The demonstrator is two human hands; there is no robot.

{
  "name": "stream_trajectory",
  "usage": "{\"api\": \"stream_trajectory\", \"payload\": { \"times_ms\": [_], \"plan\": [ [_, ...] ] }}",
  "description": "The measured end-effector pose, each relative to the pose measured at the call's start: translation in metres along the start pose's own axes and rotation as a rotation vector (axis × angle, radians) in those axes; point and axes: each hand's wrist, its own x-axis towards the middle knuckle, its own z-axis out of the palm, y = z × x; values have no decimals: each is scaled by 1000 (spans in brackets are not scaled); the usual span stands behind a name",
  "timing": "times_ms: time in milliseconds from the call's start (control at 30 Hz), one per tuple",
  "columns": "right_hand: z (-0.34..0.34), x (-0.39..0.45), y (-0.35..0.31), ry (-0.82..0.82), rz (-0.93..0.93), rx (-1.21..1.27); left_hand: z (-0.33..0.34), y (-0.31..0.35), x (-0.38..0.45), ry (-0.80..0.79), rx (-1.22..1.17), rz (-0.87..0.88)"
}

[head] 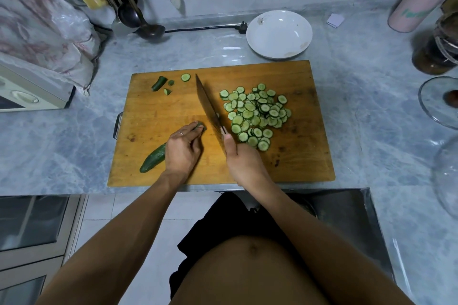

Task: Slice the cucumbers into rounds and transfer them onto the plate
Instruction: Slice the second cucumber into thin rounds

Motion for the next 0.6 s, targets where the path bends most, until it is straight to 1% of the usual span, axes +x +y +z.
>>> {"api": "stream_trajectory", "payload": {
  "times_ms": [133, 267, 367, 500, 600],
  "plan": [
    [-9, 0, 4, 43, 17, 101, 0, 1, 0, -4, -16, -12],
    [-10, -4, 5, -8, -19, 118, -4, -3, -4, -53, -4, 9],
    [-11, -12, 2, -49, -45, 59, -9, -7, -3, -69, 5, 30],
    [-8, -23, -1, -43, -150, -41, -9, -7, -3, -90, 42, 79],
    [-8, -26, -3, -47, -177, -82, -8, -8, -3, -93, 45, 88]
  ]
}}
